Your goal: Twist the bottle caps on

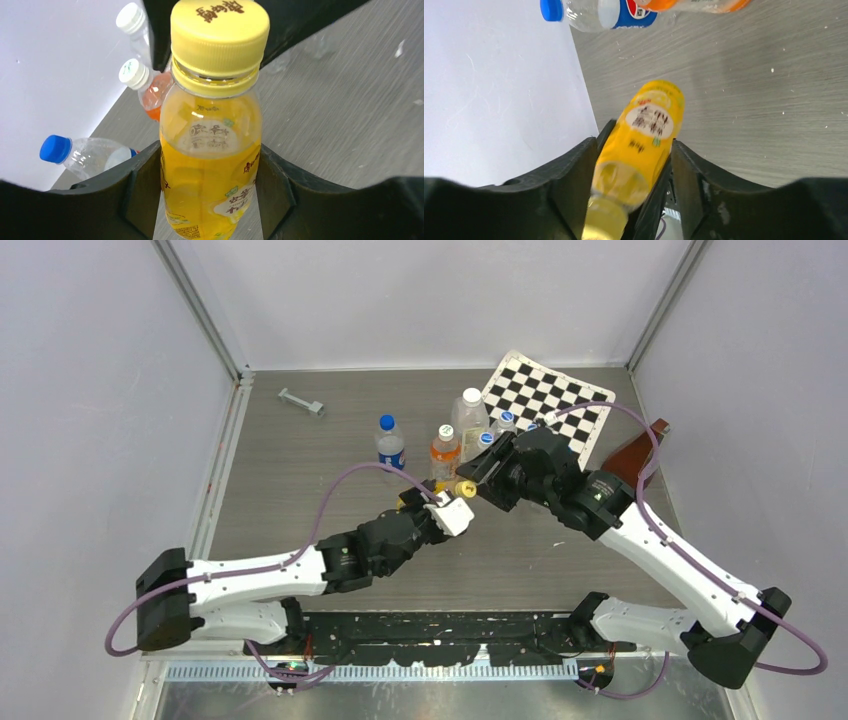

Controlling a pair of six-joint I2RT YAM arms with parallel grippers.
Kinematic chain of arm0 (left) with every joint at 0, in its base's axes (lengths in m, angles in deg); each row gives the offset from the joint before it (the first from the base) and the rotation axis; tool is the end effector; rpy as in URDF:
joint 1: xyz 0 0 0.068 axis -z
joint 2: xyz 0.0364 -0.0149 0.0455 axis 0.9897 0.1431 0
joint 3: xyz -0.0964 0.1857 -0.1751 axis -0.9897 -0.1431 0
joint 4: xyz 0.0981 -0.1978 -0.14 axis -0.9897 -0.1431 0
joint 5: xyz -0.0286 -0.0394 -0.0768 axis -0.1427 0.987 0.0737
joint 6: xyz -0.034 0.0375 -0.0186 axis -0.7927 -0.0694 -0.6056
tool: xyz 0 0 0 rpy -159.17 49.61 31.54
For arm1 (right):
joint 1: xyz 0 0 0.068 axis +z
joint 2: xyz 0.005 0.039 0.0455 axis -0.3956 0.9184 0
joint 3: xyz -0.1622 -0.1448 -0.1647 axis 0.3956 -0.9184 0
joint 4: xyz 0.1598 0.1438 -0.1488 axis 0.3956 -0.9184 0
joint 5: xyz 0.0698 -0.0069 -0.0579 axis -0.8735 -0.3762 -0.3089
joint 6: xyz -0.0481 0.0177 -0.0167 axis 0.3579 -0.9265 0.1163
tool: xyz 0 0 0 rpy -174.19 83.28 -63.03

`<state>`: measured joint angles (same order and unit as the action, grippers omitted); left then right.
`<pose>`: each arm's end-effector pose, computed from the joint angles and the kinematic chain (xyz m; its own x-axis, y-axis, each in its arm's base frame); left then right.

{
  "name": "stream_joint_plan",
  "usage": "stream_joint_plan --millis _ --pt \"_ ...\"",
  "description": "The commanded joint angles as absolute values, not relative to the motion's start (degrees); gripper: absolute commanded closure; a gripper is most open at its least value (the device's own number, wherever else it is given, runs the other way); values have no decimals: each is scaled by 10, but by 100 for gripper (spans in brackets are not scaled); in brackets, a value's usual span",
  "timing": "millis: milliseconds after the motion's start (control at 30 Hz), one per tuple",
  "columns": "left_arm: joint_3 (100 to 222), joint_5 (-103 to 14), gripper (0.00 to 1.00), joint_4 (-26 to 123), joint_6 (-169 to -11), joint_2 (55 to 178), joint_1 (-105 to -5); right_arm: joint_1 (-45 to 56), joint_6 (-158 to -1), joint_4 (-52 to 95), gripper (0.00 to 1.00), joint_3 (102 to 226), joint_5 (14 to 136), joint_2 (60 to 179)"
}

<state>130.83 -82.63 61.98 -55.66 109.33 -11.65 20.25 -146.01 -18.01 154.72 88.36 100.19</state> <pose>0.1084 -0.2475 0.2850 0.1926 0.4552 -0.8693 0.6211 0.6293 0.4671 0.1639 0.1510 0.3616 -0.7244 0.6281 -0.2841 0.2237 0.6040 0.7650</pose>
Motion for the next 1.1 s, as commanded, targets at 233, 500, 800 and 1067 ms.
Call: stream_joint_plan --millis 233,500,800,1067 --pt "1352 -726 100 470 -689 1050 -146 202 -1392 -128 21 1565 916 963" --pt "1350 -542 100 386 -749 1038 -238 201 -1156 -128 10 1598 866 947" --pt "1390 -275 100 285 -728 1026 -332 199 -734 -203 15 1619 695 945" --pt "1424 -166 100 239 -671 1028 -334 199 -505 -228 26 1607 508 931"
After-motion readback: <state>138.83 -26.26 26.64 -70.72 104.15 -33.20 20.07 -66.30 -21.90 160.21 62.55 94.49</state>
